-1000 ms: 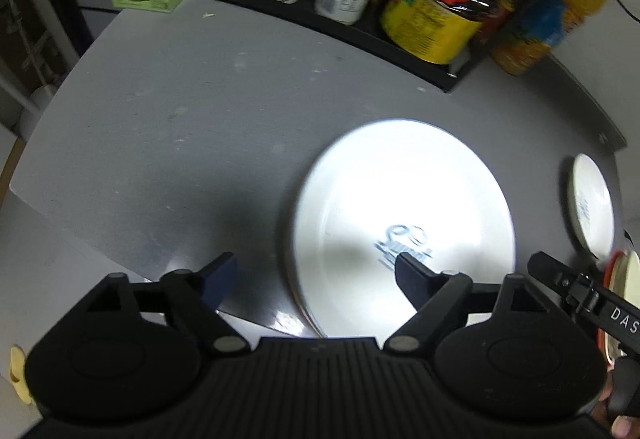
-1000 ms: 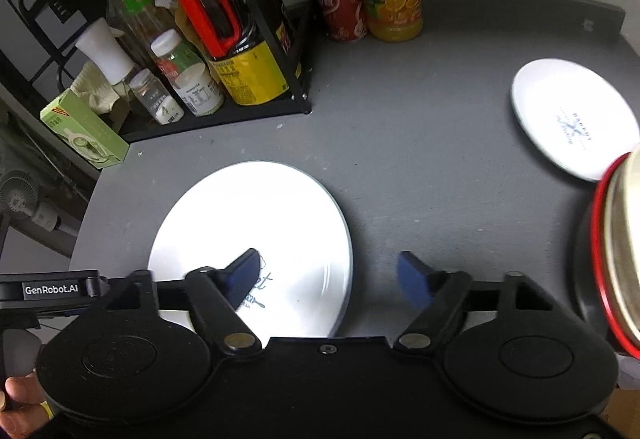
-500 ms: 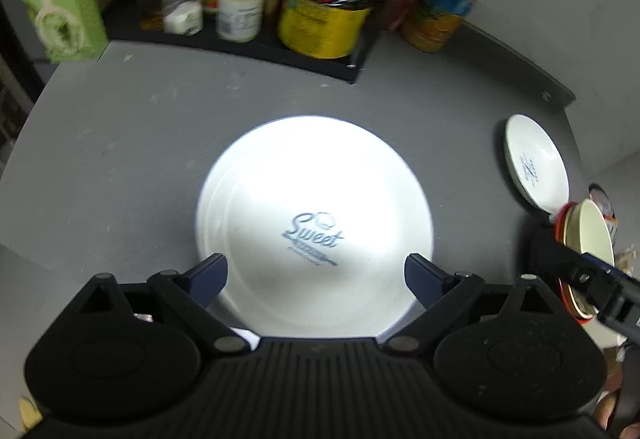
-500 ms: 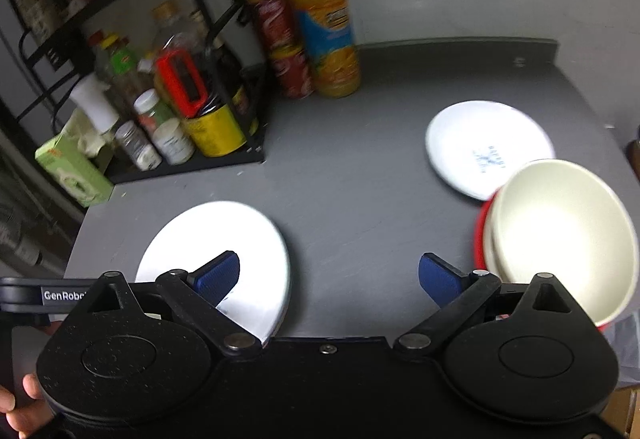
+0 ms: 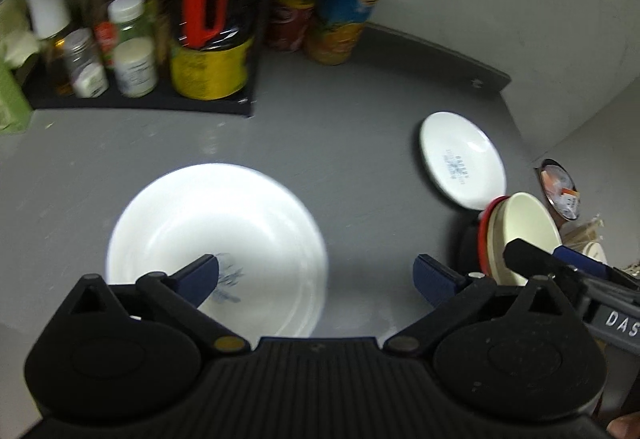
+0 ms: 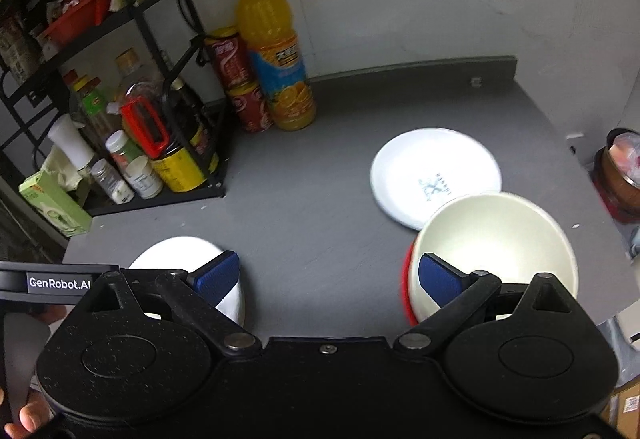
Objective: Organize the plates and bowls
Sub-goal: 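Move both tools over to the 'BAKERY' plate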
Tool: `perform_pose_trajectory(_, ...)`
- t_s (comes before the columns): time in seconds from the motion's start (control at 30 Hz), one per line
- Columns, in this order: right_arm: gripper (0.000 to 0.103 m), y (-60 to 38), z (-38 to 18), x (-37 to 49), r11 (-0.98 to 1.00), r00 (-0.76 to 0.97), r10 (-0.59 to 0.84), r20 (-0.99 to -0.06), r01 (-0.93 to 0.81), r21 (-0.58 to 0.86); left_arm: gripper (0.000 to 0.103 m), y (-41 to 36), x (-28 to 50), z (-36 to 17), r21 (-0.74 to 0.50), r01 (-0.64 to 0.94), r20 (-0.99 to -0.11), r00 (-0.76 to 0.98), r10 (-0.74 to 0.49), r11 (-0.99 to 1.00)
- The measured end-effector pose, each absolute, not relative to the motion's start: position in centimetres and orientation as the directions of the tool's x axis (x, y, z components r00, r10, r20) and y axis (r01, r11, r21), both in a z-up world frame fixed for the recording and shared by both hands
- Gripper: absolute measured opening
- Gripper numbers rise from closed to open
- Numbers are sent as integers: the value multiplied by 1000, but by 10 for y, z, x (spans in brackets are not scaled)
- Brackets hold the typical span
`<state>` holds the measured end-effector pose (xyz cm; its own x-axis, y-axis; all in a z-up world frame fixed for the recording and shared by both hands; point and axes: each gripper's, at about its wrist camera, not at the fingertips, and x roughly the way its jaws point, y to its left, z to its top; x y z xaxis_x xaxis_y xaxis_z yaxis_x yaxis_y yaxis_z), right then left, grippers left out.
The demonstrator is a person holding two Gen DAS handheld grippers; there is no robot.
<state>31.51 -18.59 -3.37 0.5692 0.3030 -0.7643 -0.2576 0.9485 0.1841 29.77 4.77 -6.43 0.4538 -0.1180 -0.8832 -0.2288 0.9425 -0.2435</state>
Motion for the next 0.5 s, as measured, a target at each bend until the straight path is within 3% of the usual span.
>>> perform_pose_trajectory(0.5, 97, -242, -30, 387, 935, 541, 346, -766, -264, 236, 103, 3, 369, -56, -208, -209, -883, 461, -91, 955)
